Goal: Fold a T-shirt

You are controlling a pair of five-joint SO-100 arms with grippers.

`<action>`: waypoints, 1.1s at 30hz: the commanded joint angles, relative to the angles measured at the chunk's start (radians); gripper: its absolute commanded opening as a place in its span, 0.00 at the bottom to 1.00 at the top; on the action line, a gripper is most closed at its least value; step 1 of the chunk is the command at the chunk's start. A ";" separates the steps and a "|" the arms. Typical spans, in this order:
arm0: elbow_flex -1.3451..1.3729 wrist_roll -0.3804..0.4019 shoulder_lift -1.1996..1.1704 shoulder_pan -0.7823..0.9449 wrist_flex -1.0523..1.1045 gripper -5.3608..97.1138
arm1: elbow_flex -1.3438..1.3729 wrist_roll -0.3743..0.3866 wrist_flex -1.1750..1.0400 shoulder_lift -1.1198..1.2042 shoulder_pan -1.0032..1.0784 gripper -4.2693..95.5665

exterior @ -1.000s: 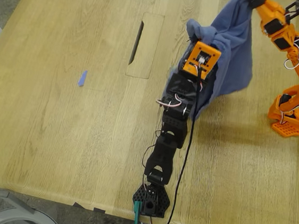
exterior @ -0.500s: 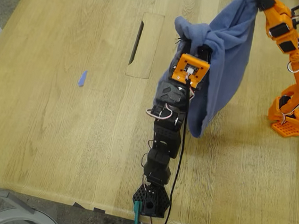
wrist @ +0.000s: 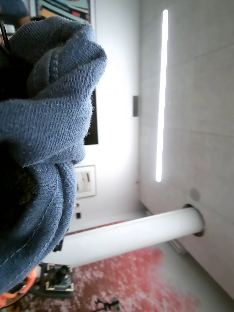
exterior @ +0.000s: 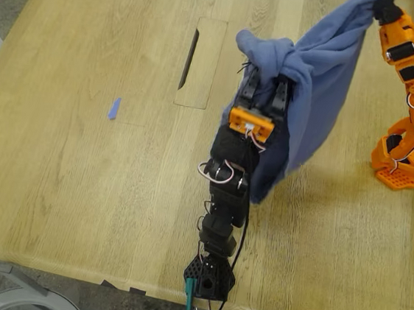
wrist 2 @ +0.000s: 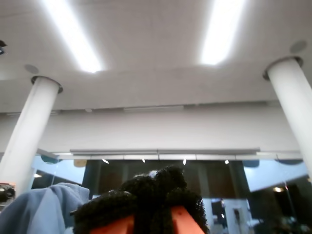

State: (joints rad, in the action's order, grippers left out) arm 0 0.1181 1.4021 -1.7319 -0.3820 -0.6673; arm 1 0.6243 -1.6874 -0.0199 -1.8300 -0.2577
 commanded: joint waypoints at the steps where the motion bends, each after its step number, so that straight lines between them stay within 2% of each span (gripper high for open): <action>1: -0.009 0.015 -0.120 -0.021 0.072 0.05 | -0.052 -0.032 0.029 -0.006 -0.025 0.04; 5: 0.020 0.034 -0.161 -0.028 0.044 0.05 | -0.072 -0.023 0.020 -0.021 0.011 0.04; 13: 0.035 0.069 -0.199 -0.163 -0.094 0.05 | -0.100 -0.023 -0.110 -0.069 -0.035 0.04; 23: 0.103 0.028 -0.202 -0.494 -0.195 0.05 | -0.120 -0.006 -0.367 -0.192 -0.069 0.04; 33: 0.143 0.080 -0.198 -0.683 -0.225 0.05 | -0.110 -0.014 -0.565 -0.222 -0.305 0.04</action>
State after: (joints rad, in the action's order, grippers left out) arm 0 0.2654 1.4650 -1.8699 -1.0293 -0.9004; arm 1 0.5308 -1.7012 -0.5599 -2.0402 -0.5200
